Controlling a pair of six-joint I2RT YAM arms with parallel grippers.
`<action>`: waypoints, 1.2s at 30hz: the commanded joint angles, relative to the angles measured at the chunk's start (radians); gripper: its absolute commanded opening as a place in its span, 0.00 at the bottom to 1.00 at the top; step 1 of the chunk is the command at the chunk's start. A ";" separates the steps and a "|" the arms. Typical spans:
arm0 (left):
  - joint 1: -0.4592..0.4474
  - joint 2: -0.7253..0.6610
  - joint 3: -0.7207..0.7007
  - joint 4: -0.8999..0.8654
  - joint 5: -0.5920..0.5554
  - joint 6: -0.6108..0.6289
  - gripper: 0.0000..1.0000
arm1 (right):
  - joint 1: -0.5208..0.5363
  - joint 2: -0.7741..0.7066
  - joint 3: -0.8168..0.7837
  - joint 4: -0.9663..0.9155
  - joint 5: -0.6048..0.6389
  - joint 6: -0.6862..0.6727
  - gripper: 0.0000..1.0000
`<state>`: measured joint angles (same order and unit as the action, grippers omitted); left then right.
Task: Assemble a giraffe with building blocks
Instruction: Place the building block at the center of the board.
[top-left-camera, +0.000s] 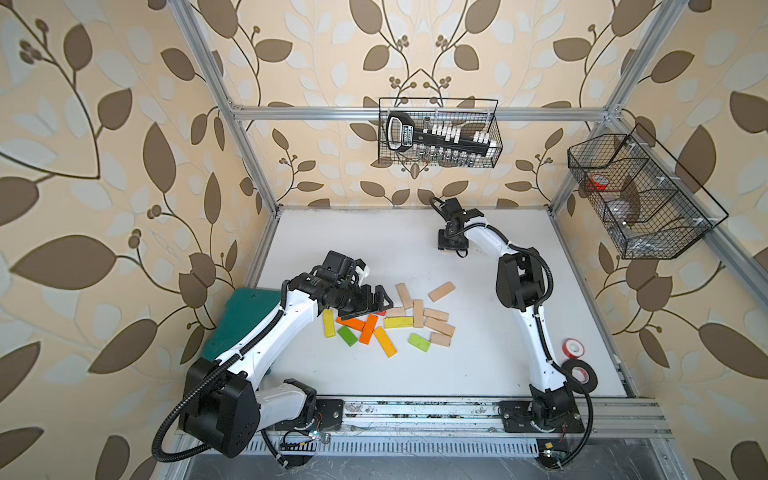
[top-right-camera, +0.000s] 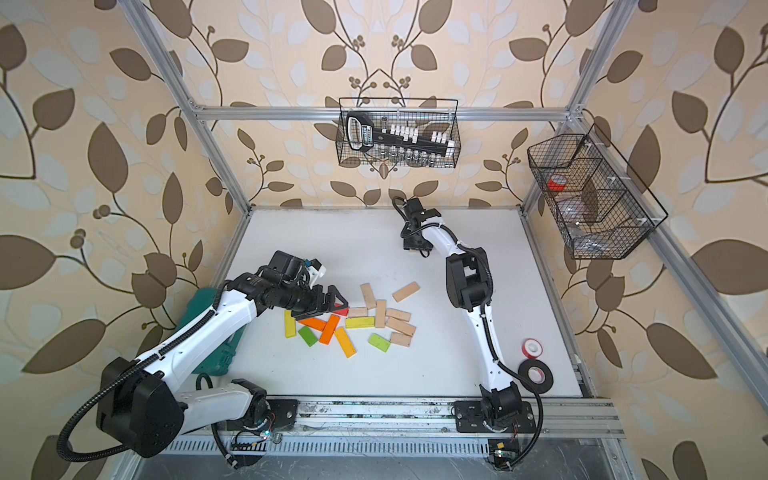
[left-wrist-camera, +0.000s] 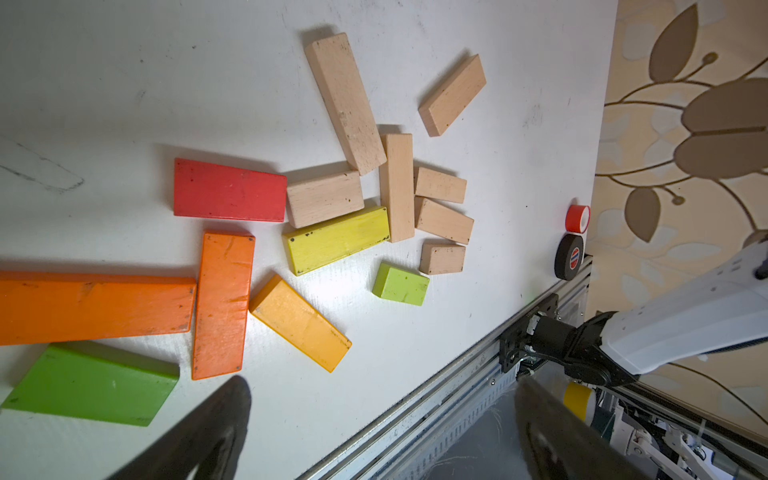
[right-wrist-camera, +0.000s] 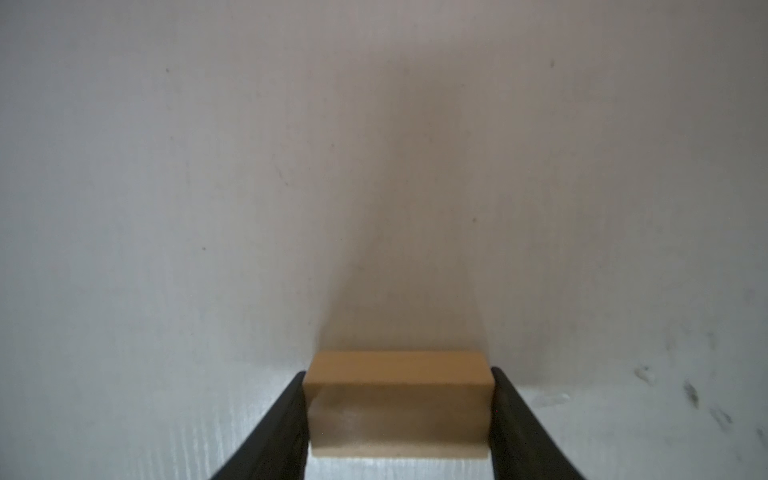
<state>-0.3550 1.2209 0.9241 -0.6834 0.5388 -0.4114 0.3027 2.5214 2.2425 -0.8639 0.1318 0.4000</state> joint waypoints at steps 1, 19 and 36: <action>-0.012 0.006 0.033 0.004 -0.011 0.032 0.99 | -0.011 0.053 0.019 -0.033 0.017 -0.008 0.61; -0.020 -0.104 0.062 -0.069 -0.029 0.007 0.99 | 0.063 -0.454 -0.240 0.151 0.038 -0.281 0.94; -0.043 -0.189 0.097 -0.200 -0.048 0.052 0.99 | 0.135 -0.999 -1.074 0.318 -0.271 -1.194 0.84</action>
<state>-0.3824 1.0470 1.0019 -0.8577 0.5034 -0.3878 0.4339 1.5017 1.1912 -0.4583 -0.0910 -0.6476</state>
